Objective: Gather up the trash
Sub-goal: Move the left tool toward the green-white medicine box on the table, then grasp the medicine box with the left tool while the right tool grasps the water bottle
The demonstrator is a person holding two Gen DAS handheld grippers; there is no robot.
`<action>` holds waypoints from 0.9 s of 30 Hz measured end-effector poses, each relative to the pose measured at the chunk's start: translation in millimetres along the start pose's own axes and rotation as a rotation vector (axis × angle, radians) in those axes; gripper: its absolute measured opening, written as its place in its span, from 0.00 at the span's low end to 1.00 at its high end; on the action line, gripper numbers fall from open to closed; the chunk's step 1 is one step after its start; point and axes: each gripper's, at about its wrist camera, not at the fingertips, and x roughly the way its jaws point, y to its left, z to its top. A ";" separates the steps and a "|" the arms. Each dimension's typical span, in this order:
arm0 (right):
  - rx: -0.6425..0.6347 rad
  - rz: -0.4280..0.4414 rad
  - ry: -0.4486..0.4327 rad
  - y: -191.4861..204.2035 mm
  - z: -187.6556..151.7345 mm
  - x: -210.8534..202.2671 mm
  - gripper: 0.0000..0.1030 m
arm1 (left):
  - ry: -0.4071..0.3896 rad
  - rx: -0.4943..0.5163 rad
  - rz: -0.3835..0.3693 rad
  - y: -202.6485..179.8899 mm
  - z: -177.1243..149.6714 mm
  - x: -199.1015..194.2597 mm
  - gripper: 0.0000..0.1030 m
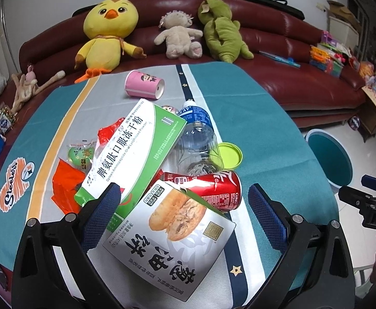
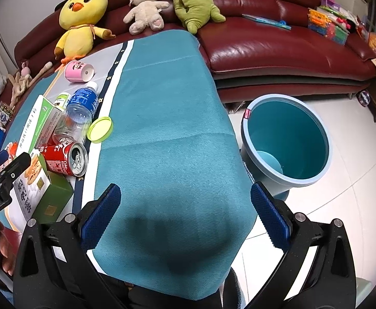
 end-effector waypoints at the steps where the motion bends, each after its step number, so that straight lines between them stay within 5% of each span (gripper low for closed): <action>1: 0.000 -0.001 0.001 -0.2 0.0 -0.1 0.94 | -0.002 0.002 0.000 0.2 0.3 -0.3 0.96; 27: -0.013 0.000 -0.004 7.7 3.1 -7.6 0.94 | -0.012 -0.010 0.005 10.8 3.7 -5.3 0.96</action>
